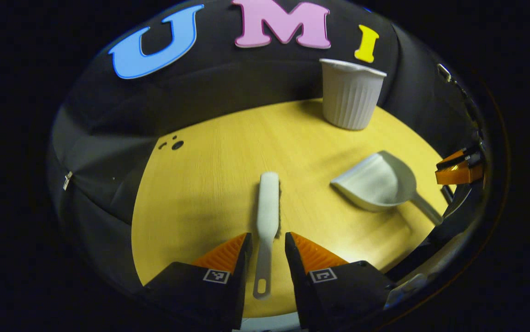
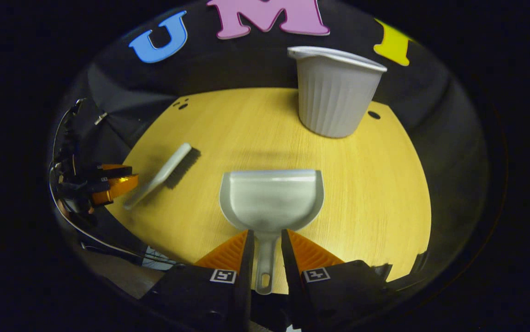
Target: Pick up the small broom and dustpan from the desktop, sweep the trash into the dustpan with the broom, and then empty the trash into the garbage bin.
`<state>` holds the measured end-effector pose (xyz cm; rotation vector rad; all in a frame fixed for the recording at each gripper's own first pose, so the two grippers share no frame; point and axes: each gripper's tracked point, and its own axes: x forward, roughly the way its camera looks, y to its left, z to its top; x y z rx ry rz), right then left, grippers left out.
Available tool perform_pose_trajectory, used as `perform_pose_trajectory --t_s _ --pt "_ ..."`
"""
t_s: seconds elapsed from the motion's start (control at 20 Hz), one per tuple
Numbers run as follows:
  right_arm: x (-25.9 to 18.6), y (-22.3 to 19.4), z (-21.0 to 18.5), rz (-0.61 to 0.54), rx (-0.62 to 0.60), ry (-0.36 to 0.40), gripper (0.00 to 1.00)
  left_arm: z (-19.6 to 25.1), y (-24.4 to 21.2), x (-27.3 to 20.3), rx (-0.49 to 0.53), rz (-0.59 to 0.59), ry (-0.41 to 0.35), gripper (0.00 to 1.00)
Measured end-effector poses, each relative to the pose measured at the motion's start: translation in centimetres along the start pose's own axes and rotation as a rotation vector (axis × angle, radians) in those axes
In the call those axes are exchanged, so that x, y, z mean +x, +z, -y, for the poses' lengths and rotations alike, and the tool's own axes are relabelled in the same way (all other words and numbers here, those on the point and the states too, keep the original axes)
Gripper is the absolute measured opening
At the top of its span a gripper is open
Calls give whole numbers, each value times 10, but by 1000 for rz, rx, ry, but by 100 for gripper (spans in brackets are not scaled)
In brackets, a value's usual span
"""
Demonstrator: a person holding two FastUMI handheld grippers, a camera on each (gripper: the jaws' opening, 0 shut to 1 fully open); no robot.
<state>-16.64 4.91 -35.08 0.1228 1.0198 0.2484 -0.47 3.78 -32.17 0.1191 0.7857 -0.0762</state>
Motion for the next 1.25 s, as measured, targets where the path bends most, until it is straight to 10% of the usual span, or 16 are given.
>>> perform_pose_trajectory --t_s 0.5,1.25 --pt "-102 153 1 550 -151 -59 36 27 154 -86 -107 507 -23 48" --pt "-111 161 6 602 -339 199 40 52 158 -137 -246 573 245 48"
